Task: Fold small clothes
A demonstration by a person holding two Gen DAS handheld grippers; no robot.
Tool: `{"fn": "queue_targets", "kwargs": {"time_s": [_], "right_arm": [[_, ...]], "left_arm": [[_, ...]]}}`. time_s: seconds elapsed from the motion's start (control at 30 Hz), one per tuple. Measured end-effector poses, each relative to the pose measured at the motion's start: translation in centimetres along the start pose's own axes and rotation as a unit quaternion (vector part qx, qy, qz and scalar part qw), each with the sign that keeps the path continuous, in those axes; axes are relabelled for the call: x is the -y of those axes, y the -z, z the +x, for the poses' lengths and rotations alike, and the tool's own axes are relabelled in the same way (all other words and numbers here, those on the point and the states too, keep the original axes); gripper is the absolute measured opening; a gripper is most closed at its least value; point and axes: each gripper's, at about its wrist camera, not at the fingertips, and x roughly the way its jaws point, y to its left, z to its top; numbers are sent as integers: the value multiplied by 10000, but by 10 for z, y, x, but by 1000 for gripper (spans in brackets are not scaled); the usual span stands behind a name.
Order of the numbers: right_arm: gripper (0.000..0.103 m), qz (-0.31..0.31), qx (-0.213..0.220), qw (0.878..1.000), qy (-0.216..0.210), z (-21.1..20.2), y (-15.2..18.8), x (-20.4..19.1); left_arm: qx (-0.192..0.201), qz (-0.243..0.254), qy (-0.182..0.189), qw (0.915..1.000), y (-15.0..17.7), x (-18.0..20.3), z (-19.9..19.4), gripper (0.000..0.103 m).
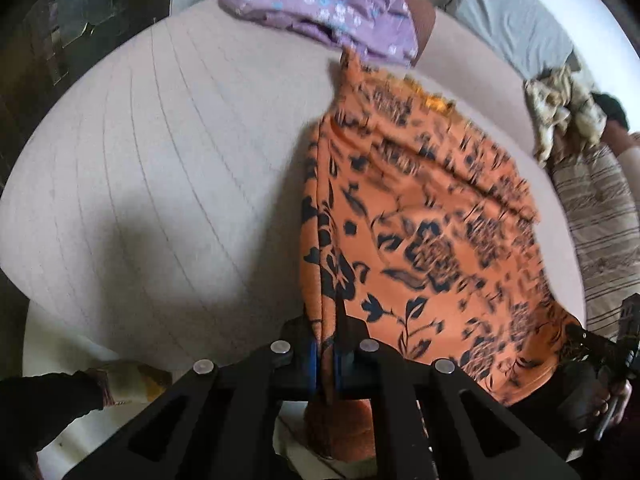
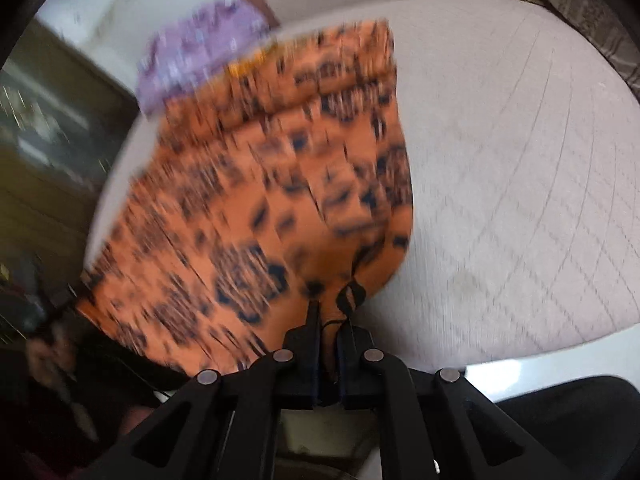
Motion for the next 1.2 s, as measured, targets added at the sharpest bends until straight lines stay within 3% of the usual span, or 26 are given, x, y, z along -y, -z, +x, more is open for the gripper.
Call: {"fn": "queue_targets", "kwargs": {"time_s": [0.23, 0.47, 0.57, 0.7, 0.83, 0.97, 1.07, 1.13, 1.2], "right_arm": [[6, 464, 714, 9946, -600, -44, -37, 11], [6, 625, 826, 9910, -852, -45, -56, 19], [6, 660, 1032, 9878, -967, -47, -81, 20], [6, 785, 1372, 9820, -1037, -43, -133, 23], [6, 1038, 1635, 9756, -1037, -21, -192, 32], [6, 1632, 1899, 9625, -1044, 23, -250, 59], [9, 1959, 1838, 9565, -1136, 63, -276, 82], [9, 2020, 1694, 9587, -1068, 87, -285, 93], [11, 1967, 1467, 9648, -950, 105, -292, 101]], "left_arm": [[422, 5, 255, 9988, -24, 10, -30, 5], [313, -49, 254, 9992, -50, 12, -19, 5], [391, -9, 246, 9989, -78, 18, -18, 5], [468, 33, 272, 9985, -139, 33, -3, 5], [522, 70, 259, 9983, -210, 58, 32, 5], [562, -80, 237, 9981, -272, 74, 94, 6], [272, -471, -9, 9985, -289, 63, 156, 9], [227, -590, -228, 9977, -291, 53, 187, 11], [336, -762, -149, 9964, -286, 44, 200, 14]]}}
